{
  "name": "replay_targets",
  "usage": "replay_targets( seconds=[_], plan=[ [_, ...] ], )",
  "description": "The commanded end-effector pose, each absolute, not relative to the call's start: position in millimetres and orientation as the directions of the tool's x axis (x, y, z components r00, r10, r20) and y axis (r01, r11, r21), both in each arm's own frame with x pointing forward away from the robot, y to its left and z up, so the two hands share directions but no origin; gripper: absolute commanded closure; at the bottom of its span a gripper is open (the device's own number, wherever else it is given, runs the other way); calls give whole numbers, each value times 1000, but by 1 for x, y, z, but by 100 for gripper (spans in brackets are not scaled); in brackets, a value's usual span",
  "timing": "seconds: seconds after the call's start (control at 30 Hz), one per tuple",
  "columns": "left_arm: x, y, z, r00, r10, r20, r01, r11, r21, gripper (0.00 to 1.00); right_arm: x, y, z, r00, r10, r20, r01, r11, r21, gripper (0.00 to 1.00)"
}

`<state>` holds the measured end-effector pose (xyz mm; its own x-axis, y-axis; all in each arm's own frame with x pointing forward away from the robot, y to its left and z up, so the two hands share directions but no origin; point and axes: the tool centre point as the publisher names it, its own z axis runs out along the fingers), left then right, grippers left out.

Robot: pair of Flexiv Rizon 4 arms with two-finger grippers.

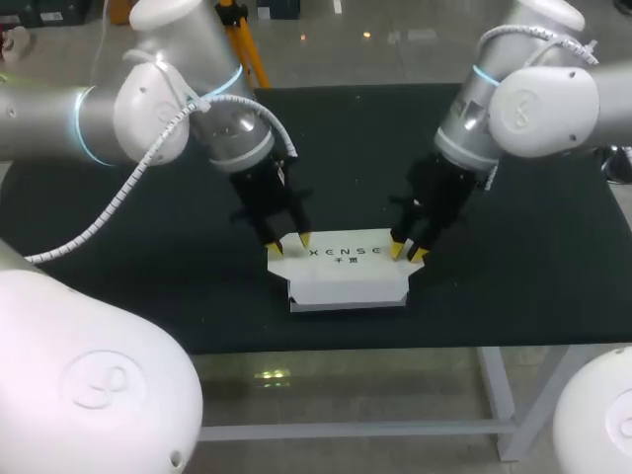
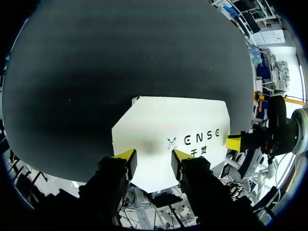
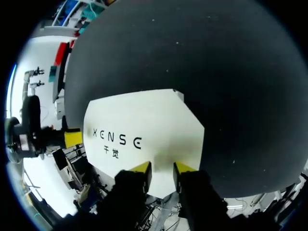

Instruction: Assemble the packaging by folding the flat box into shape, placing the metal phone stand inside, and closing the box properly

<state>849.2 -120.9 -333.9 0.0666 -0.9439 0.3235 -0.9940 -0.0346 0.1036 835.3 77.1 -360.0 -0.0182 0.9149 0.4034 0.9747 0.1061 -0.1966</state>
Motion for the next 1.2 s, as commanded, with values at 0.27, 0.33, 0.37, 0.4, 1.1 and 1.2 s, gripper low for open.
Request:
replay_targets(
  seconds=[0.27, 0.33, 0.37, 0.4, 1.1, 1.2],
  plan=[
    [841, -124, -348, 59, -946, 320, -997, -38, 72, 50, 835, 75, -368, 4, 912, 410, 984, 70, -165, 67],
    [840, -124, -350, 58, -945, 322, -997, -38, 71, 49, 835, 75, -368, 1, 910, 415, 985, 70, -156, 66],
    [840, -124, -351, 59, -944, 324, -997, -39, 68, 49, 835, 74, -369, 2, 909, 416, 986, 68, -154, 66],
    [839, -124, -352, 61, -944, 324, -997, -41, 67, 49, 835, 74, -369, 3, 909, 418, 986, 67, -152, 66],
    [825, -124, -361, 51, -949, 312, -999, -53, 3, 42, 829, 69, -373, -15, 903, 429, 996, 53, -77, 62],
    [823, -124, -363, 29, -950, 312, -999, -37, -21, 41, 830, 70, -375, -18, 901, 433, 996, 54, -70, 62]
  ],
)
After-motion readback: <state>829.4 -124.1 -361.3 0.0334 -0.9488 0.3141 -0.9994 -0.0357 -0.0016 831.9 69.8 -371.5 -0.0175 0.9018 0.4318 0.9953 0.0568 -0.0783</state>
